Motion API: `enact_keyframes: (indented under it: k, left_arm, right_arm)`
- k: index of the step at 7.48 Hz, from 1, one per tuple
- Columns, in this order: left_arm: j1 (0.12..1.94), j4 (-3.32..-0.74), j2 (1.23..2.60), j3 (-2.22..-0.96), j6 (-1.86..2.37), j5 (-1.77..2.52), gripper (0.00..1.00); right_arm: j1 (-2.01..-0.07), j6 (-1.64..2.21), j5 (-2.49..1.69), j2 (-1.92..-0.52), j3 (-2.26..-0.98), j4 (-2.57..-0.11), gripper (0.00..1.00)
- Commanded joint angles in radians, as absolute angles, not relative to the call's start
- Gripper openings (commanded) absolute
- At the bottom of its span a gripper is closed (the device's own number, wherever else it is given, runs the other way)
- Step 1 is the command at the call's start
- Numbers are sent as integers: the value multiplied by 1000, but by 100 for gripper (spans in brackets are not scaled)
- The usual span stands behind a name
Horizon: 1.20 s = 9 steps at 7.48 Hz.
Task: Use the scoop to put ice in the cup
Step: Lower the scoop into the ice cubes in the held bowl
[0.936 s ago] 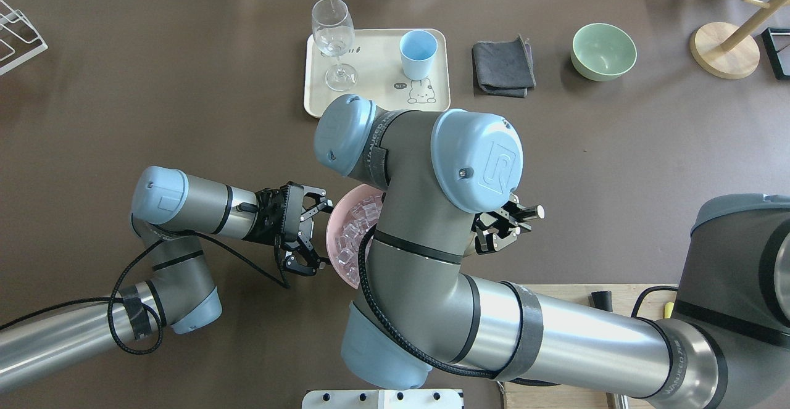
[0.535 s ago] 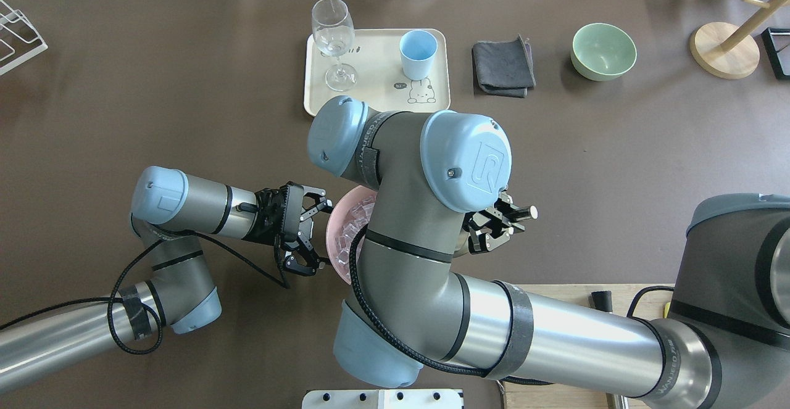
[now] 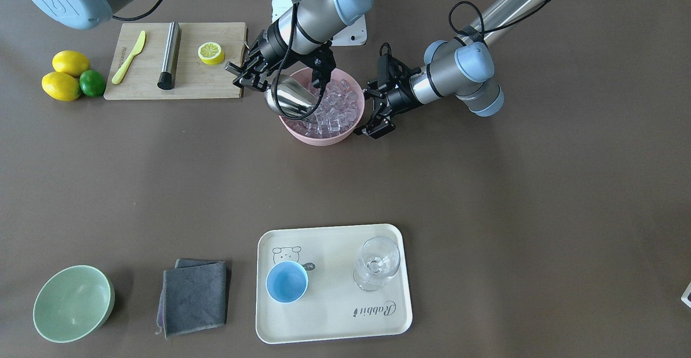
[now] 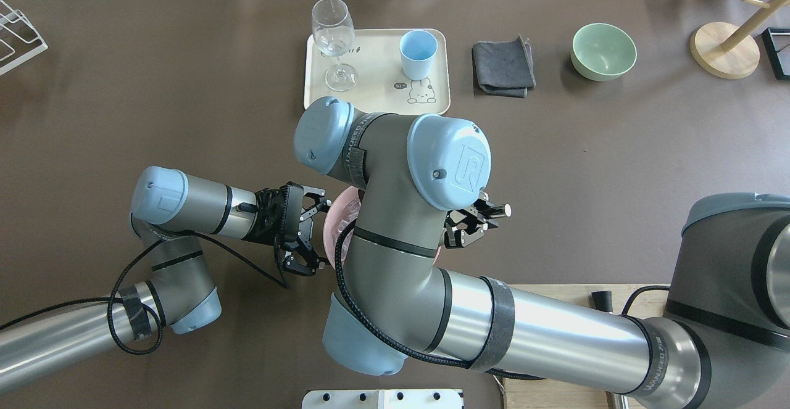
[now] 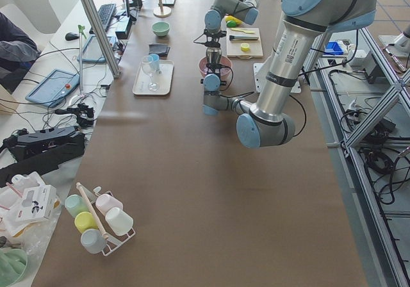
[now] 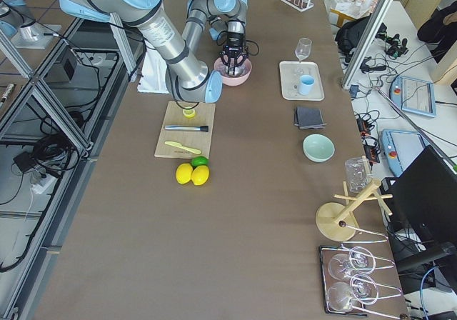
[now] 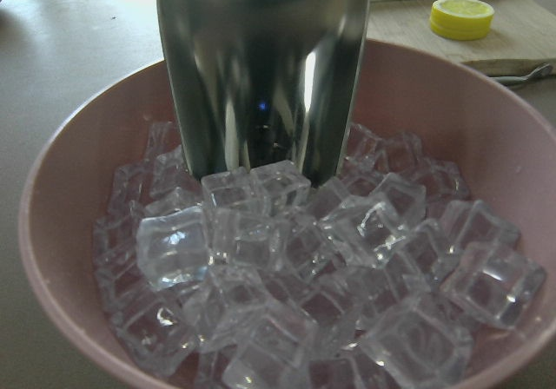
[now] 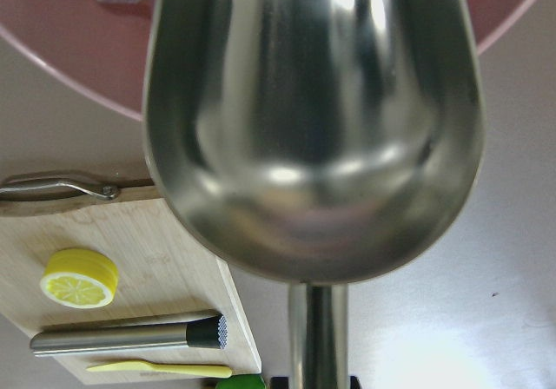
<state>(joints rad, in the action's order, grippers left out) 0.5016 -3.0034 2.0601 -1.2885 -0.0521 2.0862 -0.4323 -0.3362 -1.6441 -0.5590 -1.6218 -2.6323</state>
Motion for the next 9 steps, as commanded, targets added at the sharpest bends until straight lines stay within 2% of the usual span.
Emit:
enact_keyframes:
  k: [1,5,9]
  left_arm:
    - [502,-3004,2060,-1289,-52,2086,98]
    - [502,-3000,2060,-1287,-52,2086,98]
    - [502,-2991,2062,-1285,-52,2085,98]
  right_arm:
    - [-419,-257,-1652,-592,-1609,-2512,0]
    - [-416,-206,-1686,-624,-1650,-2419,0]
    - [-416,-173,-1703,-727,-1767,-2330,0]
